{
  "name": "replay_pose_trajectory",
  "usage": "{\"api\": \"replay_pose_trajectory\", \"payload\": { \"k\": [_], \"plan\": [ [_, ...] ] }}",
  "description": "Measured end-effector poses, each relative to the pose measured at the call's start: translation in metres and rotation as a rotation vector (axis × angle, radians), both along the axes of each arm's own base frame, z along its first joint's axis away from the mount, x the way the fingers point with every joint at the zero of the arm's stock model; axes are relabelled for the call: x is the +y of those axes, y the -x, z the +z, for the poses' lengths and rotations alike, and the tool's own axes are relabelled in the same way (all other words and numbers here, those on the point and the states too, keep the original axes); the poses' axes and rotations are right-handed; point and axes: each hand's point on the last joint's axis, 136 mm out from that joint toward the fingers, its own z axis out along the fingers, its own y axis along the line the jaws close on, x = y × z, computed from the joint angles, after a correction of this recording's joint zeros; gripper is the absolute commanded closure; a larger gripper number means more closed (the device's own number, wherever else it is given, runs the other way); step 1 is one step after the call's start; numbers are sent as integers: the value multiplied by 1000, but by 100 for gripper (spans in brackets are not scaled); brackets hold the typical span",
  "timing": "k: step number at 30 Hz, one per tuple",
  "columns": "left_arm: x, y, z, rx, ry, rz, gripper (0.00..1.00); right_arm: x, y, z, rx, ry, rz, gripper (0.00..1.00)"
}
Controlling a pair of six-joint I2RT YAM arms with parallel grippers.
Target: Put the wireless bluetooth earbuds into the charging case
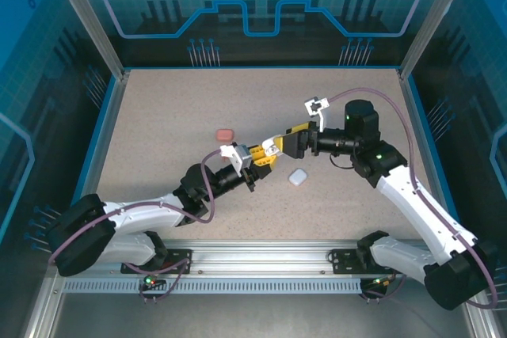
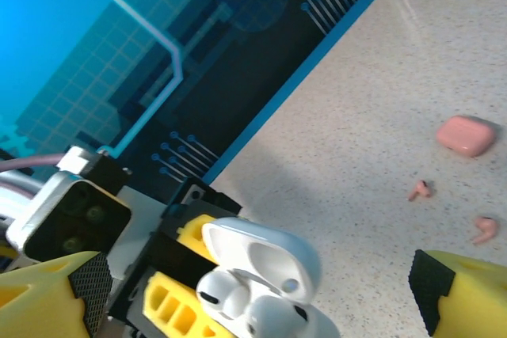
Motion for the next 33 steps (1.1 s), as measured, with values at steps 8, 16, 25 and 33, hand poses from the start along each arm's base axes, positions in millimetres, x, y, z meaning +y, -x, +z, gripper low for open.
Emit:
{"api": "replay_pose_trajectory", "payload": {
  "k": [8, 16, 25, 33],
  "plan": [
    [-1, 0, -2, 3, -5, -3, 100, 15, 5, -14, 69, -4, 83, 4],
    [-2, -1, -6, 12, -16, -3, 100, 20, 11, 1, 43, -12, 118, 16],
    [-3, 0, -7, 14, -18, -8, 100, 17, 12, -3, 49, 13, 113, 22],
    [-4, 0, -9, 20, -26, -8, 100, 13, 16, -4, 40, 31, 99, 22]
  ]
}}
